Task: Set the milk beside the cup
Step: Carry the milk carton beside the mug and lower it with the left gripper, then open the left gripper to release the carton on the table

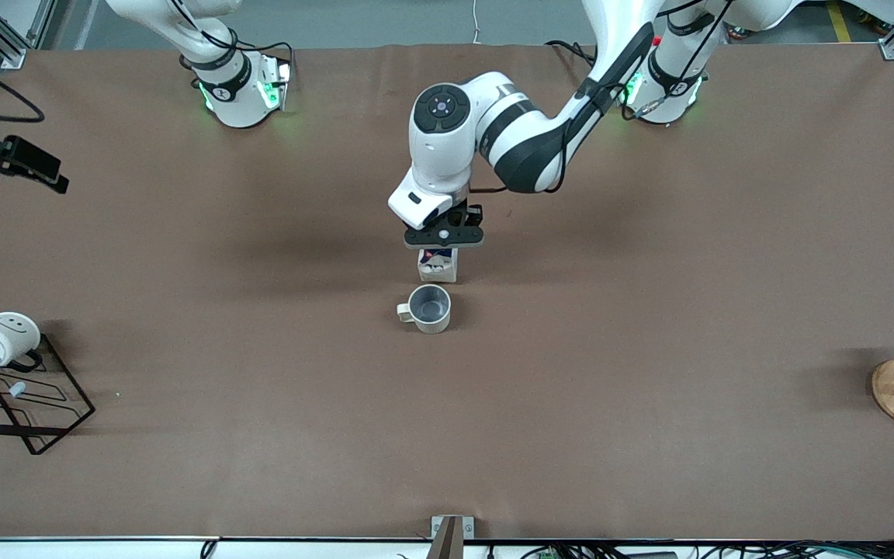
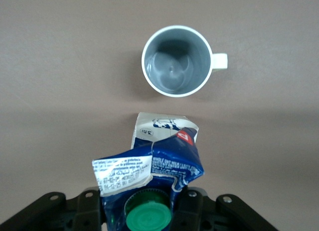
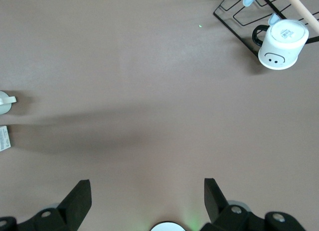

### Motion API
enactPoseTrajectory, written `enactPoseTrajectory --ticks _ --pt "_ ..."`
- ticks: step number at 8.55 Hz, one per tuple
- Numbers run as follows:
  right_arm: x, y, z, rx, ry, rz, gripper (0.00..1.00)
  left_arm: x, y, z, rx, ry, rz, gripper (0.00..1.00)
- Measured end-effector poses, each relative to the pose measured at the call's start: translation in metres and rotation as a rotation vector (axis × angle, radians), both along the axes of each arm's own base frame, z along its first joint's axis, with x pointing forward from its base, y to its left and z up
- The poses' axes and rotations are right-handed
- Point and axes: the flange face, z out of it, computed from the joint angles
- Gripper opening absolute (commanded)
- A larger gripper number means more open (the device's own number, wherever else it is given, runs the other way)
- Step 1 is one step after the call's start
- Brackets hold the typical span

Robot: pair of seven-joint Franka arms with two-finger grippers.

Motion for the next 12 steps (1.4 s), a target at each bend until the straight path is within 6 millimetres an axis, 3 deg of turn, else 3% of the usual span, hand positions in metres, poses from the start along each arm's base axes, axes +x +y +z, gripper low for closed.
enactPoseTrajectory --ticks 2,3,4,5,8,9,11,12 --pt "-0.007 -0.001 0.002 0.0 -0.015 0.0 1.0 -0.001 -0.003 -0.018 0.01 0.008 -0.007 0.25" --pt "-0.006 -0.001 0.003 -0.003 -0.022 0.0 1.0 0.0 -0.004 -0.023 0.004 0.005 -0.007 0.42" --pt "-0.006 -0.001 0.003 -0.005 -0.025 0.0 1.0 0.001 -0.004 -0.023 -0.001 0.002 -0.006 0.75" --pt "-0.005 -0.002 0.004 -0.006 -0.03 0.0 1.0 0.002 -0.005 -0.023 -0.004 0.0 -0.005 1.0" --pt "-0.004 -0.002 0.004 -0.007 -0.038 0.0 1.0 0.005 -0.007 -0.016 -0.024 -0.013 0.045 1.0" --pt "-0.004 -0.002 0.004 -0.007 -0.039 0.0 1.0 0.009 -0.009 0.001 -0.046 -0.033 0.058 1.0" --pt "-0.003 -0.002 0.004 -0.008 -0.044 0.0 1.0 0.017 -0.001 0.064 -0.075 -0.081 0.088 1.0" --pt "-0.001 -0.002 0.002 -0.008 -0.042 0.0 1.0 0.028 0.014 0.101 -0.08 -0.107 0.144 1.0"
